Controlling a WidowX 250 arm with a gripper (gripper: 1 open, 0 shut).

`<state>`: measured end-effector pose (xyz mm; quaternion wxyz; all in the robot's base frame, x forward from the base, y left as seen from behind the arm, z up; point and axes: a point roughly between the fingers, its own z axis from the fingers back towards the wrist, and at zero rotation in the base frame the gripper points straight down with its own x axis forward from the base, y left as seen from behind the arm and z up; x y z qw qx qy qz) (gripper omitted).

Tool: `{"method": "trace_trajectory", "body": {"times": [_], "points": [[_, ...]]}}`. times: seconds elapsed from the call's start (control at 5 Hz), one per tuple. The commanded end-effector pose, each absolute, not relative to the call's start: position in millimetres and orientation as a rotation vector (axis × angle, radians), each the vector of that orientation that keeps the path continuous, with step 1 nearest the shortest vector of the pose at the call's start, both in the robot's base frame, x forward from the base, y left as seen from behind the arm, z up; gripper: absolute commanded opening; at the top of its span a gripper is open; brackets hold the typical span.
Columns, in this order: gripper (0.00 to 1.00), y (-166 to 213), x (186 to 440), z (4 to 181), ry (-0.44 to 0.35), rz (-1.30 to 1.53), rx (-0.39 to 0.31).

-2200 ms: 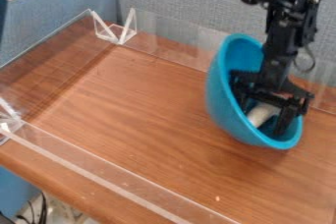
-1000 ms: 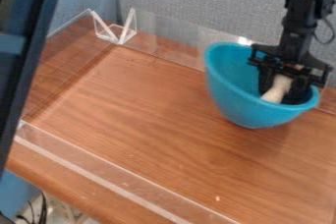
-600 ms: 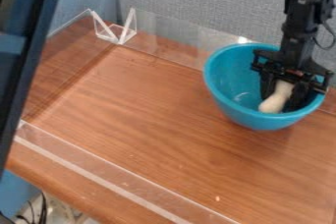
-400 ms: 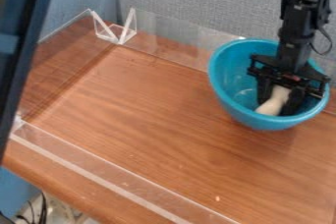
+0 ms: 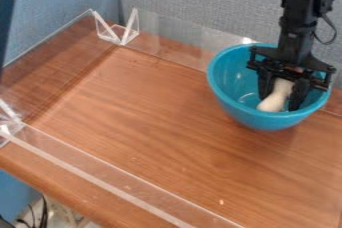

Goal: Put the mushroom in the blue bowl

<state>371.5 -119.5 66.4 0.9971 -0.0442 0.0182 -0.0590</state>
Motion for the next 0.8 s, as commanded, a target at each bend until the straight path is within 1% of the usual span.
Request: {"method": "trace_trajectory", "body": {"times": [0.0,0.2,0.4,0.6], "points": [[0.00,-116,381,115.5,-0.086,-0.091,-0.121],[0.00,-124,373,120.0,-0.088,-0.157,-0.130],[0.00,-139,367,107.9,-0.065,-0.238,-0.138],[0.00,-153,363,91.1,-0.033,-0.319,-0.142]]}}
